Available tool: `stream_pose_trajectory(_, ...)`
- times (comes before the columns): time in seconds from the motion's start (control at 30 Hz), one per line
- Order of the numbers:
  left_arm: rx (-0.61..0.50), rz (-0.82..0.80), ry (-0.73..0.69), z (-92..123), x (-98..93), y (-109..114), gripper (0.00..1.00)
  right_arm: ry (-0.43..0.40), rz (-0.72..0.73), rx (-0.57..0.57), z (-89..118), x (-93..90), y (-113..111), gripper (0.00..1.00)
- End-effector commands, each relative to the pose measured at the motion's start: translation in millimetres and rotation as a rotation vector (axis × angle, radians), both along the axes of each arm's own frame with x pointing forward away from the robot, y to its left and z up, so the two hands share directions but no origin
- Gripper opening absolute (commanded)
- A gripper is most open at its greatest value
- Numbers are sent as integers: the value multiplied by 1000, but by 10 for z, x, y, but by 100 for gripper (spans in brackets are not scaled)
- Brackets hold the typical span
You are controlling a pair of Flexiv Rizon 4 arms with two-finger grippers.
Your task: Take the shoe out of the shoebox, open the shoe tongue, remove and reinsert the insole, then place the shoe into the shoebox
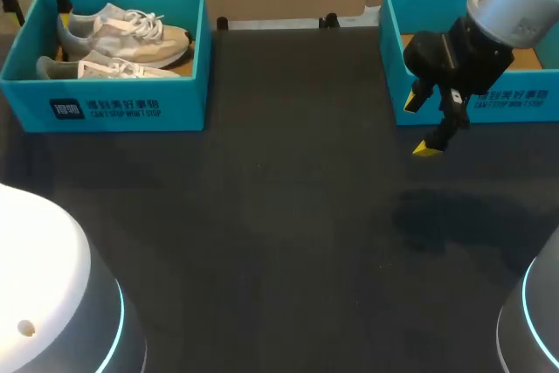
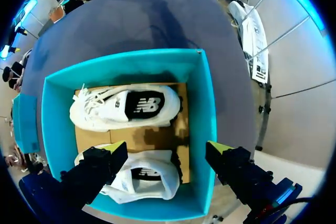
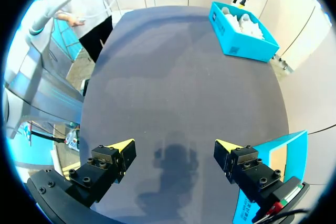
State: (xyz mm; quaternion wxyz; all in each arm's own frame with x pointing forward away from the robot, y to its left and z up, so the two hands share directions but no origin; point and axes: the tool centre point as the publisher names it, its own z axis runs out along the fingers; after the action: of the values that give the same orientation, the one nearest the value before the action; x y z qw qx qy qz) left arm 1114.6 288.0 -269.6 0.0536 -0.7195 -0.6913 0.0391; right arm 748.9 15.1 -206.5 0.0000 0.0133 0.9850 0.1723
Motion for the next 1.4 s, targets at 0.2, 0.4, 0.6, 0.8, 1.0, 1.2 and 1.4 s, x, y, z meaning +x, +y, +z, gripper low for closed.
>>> stream_pose_trajectory(0.2, -2, -1, -190, 65, -540, 8, 100, -1, 0, -2, -10, 0, 0, 100)
stream_pose_trajectory(0.4, 41, 1, -202, 73, -602, 26, 100, -1, 0, -2, -10, 0, 0, 100)
stream_pose_trajectory(0.6, 41, 1, -202, 73, -602, 26, 100, -1, 0, -2, -10, 0, 0, 100)
stream_pose_trajectory(0.8, 41, 1, -202, 73, -602, 26, 100, -1, 0, -2, -10, 0, 0, 100)
stream_pose_trajectory(1.0, 41, 1, -202, 73, -602, 26, 100, -1, 0, -2, -10, 0, 0, 100)
stream_pose_trajectory(1.2, 45, -8, -172, -115, -656, 23, 100, -1, 0, -2, -10, 0, 0, 100)
stream_pose_trajectory(1.4, 37, -29, -168, -268, -646, 1, 100, -1, 0, -2, -10, 0, 0, 100)
